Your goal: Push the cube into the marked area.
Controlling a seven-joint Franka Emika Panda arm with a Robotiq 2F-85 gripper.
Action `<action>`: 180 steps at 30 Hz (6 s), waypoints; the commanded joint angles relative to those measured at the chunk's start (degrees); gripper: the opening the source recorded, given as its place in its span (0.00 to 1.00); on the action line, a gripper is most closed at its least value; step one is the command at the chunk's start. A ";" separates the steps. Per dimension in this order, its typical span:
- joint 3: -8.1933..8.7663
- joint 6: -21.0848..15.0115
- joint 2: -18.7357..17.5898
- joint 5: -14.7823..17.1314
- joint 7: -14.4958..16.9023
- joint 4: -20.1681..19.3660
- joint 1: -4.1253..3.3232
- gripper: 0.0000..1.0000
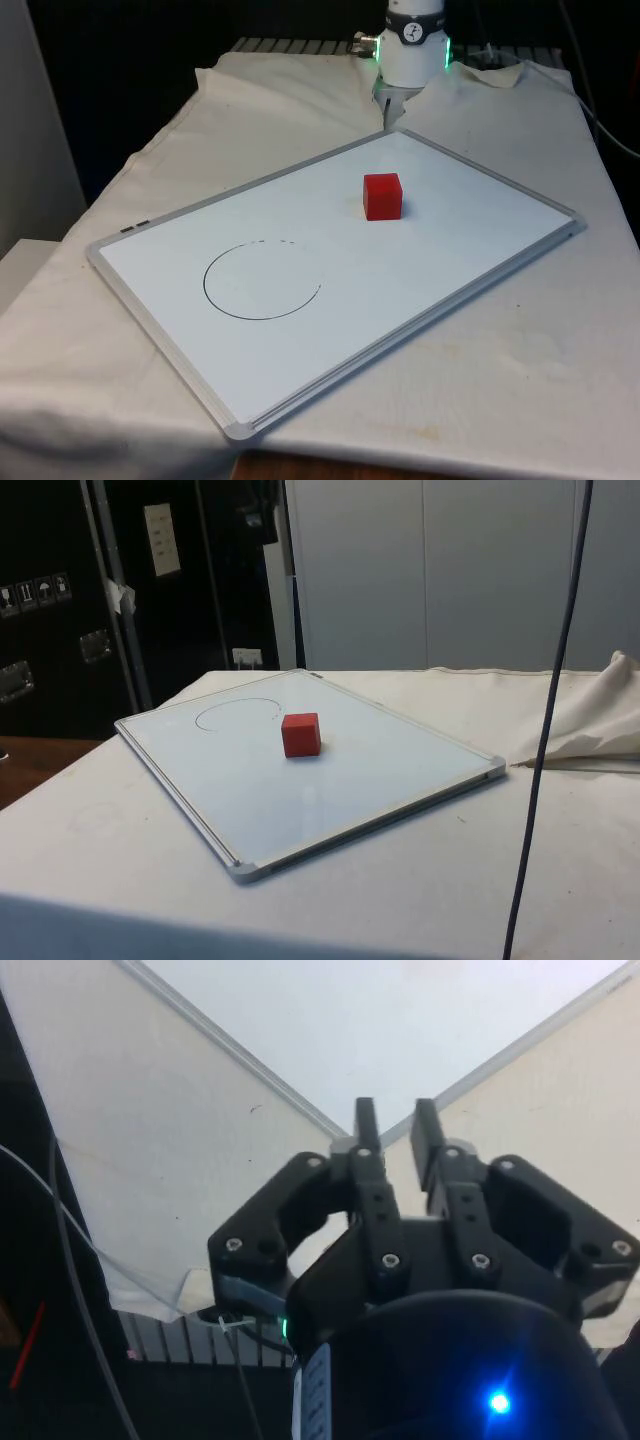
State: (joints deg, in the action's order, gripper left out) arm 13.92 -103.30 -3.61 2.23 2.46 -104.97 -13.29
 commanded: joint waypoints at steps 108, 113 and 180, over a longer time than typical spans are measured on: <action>-3.44 -44.69 -15.07 15.70 2.58 -26.59 0.57 0.00; -2.12 -44.40 -15.18 14.95 1.66 -26.13 0.52 0.00; 1.72 -41.71 -25.21 14.78 -7.62 -10.37 1.78 0.00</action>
State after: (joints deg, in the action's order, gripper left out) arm 15.76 -145.13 -28.53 16.67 -5.04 -115.68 -11.69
